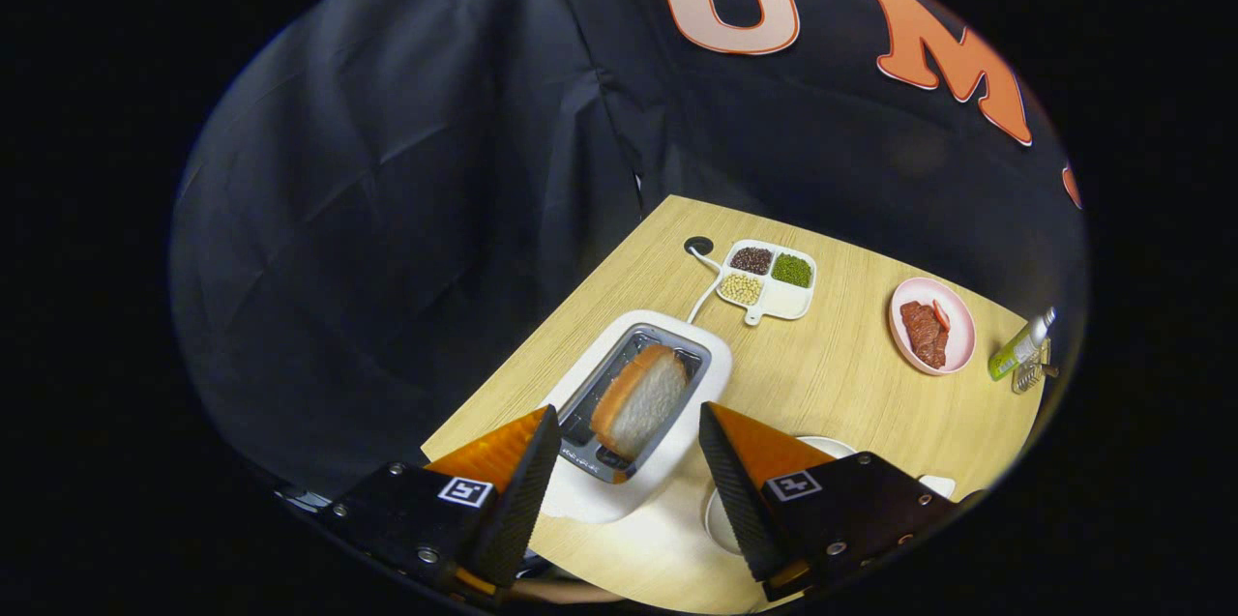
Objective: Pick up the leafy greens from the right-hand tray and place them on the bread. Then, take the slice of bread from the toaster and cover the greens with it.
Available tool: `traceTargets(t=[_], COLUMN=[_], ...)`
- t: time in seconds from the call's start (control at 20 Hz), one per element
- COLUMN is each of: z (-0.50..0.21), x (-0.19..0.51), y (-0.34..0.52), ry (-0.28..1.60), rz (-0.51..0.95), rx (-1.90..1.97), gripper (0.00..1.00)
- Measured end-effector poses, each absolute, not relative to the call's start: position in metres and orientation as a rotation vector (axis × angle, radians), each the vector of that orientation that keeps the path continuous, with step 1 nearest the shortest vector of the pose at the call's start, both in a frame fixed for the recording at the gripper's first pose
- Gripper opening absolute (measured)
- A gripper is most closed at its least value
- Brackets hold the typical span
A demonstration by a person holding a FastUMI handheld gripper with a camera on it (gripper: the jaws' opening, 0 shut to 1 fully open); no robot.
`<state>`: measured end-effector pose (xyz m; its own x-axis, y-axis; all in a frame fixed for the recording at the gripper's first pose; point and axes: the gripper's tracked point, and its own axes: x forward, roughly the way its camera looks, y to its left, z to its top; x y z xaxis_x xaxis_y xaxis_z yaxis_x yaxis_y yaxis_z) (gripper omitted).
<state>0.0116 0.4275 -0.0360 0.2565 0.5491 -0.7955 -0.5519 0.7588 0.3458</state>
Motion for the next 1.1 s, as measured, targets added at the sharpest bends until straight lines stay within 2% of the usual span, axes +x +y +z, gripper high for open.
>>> traceTargets(t=[0.5, 0.6, 0.7, 0.75, 0.8, 0.85, 0.95, 1.1], z=[-0.094, -0.099, -0.100, -0.098, -0.099, -0.095, -0.086, -0.066], x=[0.020, 0.017, 0.012, 0.010, 0.011, 0.015, 0.023, 0.025], y=[0.432, 0.432, 0.434, 0.434, 0.434, 0.433, 0.431, 0.426], ry=[1.219, 1.218, 1.216, 1.219, 1.213, 1.205, 1.173, 1.122], rz=[0.617, 0.630, 0.638, 0.635, 0.625, 0.623, 0.623, 0.647], rx=[-0.099, -0.119, -0.116, -0.095, -0.075, -0.053, -0.017, 0.054], gripper=[0.77, 0.69, 0.54, 0.39, 0.32, 0.20, 0.15, 0.13])
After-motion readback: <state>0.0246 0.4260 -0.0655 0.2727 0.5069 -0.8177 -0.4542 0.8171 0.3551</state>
